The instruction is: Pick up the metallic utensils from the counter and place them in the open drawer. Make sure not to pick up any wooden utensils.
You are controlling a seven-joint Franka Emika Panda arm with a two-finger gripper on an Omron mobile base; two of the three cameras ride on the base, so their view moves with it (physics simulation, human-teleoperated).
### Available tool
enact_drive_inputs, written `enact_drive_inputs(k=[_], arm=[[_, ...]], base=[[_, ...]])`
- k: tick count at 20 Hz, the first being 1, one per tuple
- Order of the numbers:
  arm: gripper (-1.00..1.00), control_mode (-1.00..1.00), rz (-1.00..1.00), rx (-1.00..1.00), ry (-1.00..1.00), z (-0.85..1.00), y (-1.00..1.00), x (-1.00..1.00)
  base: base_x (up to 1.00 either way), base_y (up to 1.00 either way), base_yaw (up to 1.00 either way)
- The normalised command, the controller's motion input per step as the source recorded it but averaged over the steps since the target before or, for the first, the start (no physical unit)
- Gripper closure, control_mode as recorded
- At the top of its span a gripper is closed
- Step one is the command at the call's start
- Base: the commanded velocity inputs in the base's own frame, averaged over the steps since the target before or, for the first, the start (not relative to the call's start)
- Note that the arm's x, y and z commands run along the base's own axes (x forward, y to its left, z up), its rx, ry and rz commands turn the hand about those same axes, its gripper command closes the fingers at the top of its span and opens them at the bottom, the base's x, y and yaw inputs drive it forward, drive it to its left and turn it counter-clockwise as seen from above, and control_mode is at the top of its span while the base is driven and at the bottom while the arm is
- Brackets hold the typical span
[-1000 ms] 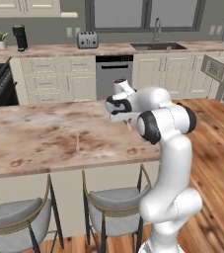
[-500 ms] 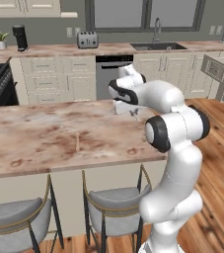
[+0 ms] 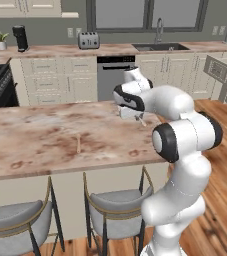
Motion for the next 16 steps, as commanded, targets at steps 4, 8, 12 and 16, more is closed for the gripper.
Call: enact_drive_inputs(k=[4, 8, 12, 16], arm=[[1.0, -1.0, 0.02, 0.03, -0.22, -0.01, 0.04, -0.51], [1.0, -1.0, 0.06, 0.14, -0.25, 0.06, 0.0, -0.6], [1.0, -1.0, 0.06, 0.2, -0.17, 0.11, 0.0, -0.56], [1.0, -1.0, 0.07, 0.12, -0.12, 0.3, 0.0, -0.51]], base=[[0.0, 0.0, 0.0], [0.0, 0.0, 0.0], [0.0, 0.0, 0.0], [0.0, 0.0, 0.0]])
